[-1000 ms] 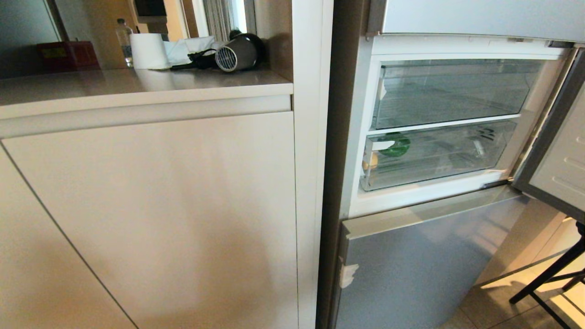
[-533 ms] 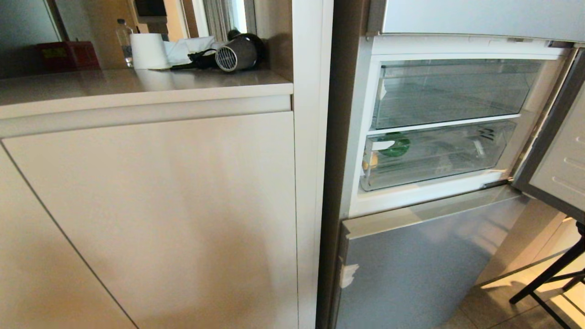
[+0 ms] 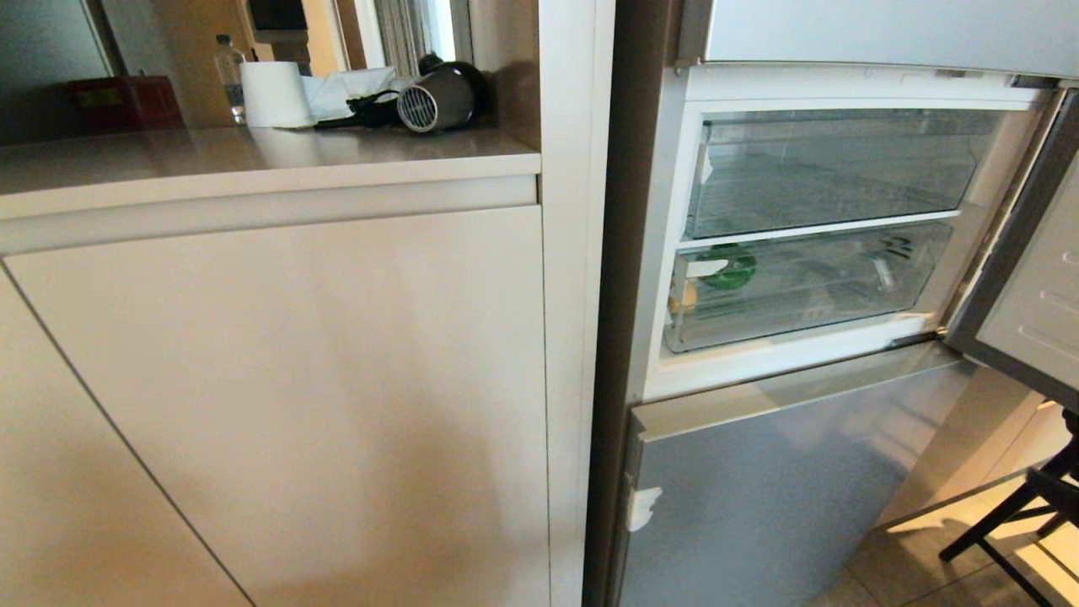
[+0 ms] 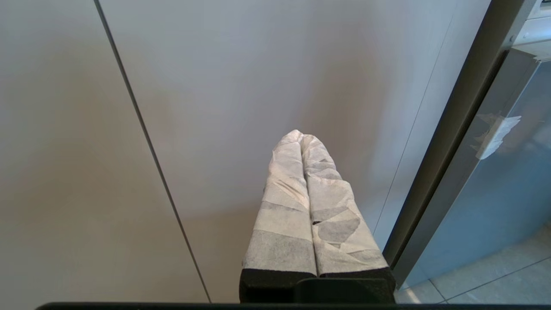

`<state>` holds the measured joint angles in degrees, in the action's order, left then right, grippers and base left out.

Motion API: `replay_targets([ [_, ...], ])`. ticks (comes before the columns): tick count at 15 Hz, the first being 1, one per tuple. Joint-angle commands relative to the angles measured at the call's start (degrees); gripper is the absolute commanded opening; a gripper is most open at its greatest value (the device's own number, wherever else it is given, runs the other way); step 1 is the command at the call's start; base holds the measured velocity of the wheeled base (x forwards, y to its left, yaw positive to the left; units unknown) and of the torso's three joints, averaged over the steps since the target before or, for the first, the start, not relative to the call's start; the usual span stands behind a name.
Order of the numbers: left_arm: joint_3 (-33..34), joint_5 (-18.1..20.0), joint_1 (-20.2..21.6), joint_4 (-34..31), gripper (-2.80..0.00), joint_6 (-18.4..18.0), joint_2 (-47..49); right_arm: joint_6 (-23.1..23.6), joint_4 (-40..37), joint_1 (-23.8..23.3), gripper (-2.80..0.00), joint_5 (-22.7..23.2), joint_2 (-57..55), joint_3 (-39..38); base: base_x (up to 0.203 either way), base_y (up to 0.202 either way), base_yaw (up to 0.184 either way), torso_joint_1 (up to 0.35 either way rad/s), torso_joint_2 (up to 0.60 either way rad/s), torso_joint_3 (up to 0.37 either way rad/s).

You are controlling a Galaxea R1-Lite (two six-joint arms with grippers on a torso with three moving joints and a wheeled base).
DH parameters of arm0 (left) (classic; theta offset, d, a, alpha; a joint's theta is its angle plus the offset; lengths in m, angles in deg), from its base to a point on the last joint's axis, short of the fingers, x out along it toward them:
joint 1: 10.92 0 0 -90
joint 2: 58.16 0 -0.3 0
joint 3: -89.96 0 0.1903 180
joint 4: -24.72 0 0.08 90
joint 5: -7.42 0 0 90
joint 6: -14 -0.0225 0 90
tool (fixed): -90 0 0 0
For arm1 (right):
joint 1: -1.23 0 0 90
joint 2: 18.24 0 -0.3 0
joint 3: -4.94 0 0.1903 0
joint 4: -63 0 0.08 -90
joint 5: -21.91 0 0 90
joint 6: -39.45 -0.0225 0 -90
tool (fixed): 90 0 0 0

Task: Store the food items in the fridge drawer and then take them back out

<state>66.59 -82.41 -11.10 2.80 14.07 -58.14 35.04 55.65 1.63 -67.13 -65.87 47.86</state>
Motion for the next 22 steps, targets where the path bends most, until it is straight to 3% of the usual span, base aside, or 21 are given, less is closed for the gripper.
replay_targets([
  [1,0.6,0.0,0.0,0.0,-2.80,0.0,-0.1,-0.1,9.1,0.0,0.00,0.1,-17.4,0.6,0.000,0.000,0.000,0.000,0.00,0.000],
  [5,0.6,0.0,0.0,0.0,-2.80,0.0,-0.1,-0.4,30.8,-0.6,0.00,0.2,-37.1,1.2,0.000,0.000,0.000,0.000,0.00,0.000],
  [10,0.6,0.0,0.0,0.0,-2.80,0.0,-0.1,1.9,54.3,-0.8,0.00,-7.5,-47.0,1.8,0.000,0.000,0.000,0.000,0.00,0.000],
  [14,0.6,0.0,0.0,0.0,-2.80,0.0,-0.1,2.2,58.3,-1.2,0.00,-7.6,-52.5,5.2,0.000,0.000,0.000,0.000,0.00,0.000],
  [18,0.6,0.0,0.0,0.0,-2.80,0.0,-0.1,2.6,70.7,-1.7,0.00,-7.8,-63.4,9.1,0.000,0.000,0.000,0.000,0.00,0.000],
  [22,0.6,0.0,0.0,0.0,-2.80,0.0,-0.1,2.9,71.6,-2.1,0.00,-7.7,-65.6,12.7,0.000,0.000,0.000,0.000,0.00,0.000],
])
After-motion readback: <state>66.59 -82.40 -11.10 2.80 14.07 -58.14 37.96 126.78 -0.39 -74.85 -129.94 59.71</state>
